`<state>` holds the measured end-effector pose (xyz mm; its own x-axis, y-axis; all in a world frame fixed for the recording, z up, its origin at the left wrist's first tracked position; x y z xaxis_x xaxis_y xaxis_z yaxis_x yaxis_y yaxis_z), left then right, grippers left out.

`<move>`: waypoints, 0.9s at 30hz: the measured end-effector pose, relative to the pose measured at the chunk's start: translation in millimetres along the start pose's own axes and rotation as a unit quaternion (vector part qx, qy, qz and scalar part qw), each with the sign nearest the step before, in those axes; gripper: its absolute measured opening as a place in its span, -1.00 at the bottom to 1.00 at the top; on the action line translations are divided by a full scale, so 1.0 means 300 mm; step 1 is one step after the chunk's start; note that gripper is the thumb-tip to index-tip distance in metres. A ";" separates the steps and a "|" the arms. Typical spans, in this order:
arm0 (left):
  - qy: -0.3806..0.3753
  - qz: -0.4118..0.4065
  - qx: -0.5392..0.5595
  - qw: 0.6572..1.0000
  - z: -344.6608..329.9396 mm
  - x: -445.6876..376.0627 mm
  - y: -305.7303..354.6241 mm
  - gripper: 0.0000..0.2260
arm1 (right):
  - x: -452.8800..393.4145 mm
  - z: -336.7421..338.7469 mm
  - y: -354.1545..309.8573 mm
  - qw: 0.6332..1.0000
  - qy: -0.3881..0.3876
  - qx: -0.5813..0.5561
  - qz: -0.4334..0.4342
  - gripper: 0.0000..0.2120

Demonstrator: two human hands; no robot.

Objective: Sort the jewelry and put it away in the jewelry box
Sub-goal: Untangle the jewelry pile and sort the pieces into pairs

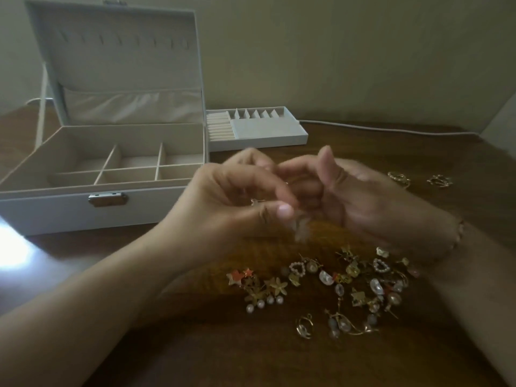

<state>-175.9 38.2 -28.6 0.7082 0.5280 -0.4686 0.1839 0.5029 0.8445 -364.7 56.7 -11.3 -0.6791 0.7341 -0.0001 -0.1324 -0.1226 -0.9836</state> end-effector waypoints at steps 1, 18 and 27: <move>0.044 -0.001 -0.002 0.999 0.004 0.000 -0.003 -0.90 | -0.009 -0.022 0.006 0.999 -0.018 -0.035 -0.004 -0.38; -0.116 0.134 -0.254 0.951 -0.034 0.012 -0.093 -0.80 | 0.102 0.316 0.060 0.823 0.266 0.448 -0.229 -0.84; -0.065 0.111 -0.263 0.956 -0.003 0.009 -0.086 -0.75 | 0.072 0.279 0.074 0.789 0.161 0.500 -0.319 -0.79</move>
<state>-179.4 27.2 -51.8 0.7750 0.5895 -0.2278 -0.3245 0.6805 0.6570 -442.7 14.0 -17.9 -0.0461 0.9715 0.2325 -0.9859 -0.0068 -0.1671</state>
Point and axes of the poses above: each hand's wrist, its own x-axis away from the middle knuckle, its own z-axis out of the back of the hand, y = z × x, the point moved 2 cm from there along -x, towards the middle knuckle, and after that the axes turned 11 degrees about -y, right-handed, at the moved point
